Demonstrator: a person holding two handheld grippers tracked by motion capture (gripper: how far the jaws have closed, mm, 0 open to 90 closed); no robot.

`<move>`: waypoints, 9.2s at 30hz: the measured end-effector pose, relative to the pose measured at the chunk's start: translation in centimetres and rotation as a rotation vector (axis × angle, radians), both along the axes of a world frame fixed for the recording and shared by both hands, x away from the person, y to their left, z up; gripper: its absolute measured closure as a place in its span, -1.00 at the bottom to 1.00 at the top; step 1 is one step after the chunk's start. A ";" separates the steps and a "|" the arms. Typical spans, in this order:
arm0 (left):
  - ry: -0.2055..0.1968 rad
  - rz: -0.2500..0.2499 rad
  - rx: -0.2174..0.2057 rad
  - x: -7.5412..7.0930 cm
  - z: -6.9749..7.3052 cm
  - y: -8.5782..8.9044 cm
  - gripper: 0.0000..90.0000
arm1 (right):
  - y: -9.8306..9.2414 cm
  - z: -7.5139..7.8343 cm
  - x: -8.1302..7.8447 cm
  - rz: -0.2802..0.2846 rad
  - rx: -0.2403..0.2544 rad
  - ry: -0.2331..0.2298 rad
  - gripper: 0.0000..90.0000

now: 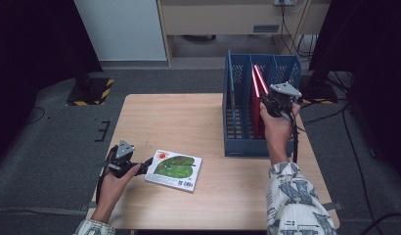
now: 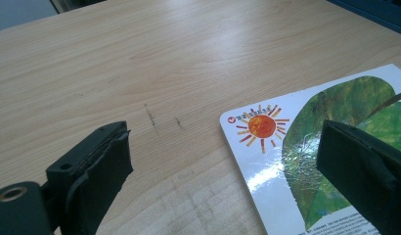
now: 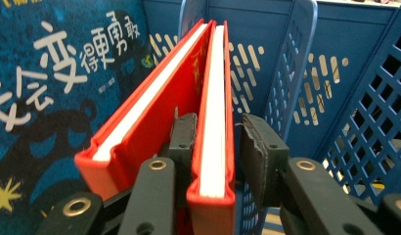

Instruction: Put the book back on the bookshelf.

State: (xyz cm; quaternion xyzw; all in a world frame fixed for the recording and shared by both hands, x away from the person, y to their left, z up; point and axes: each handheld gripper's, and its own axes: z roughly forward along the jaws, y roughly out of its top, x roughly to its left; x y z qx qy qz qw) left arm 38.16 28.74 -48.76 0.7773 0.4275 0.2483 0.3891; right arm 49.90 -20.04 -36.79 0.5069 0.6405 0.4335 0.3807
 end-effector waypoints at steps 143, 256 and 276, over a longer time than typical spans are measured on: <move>0.159 -0.131 0.050 -2.0 -2.3 -2.2 -0.89 | 9.9 -10.6 -13.9 0.571 0.044 0.167 -0.77; 0.354 -0.275 0.003 6.2 -3.2 -6.4 -0.53 | 15.6 -17.0 -15.2 0.642 -0.153 0.387 -0.85; 0.345 -0.252 0.011 5.9 -2.9 -6.7 -0.43 | 16.3 -17.1 -15.0 0.592 -0.178 0.399 -0.93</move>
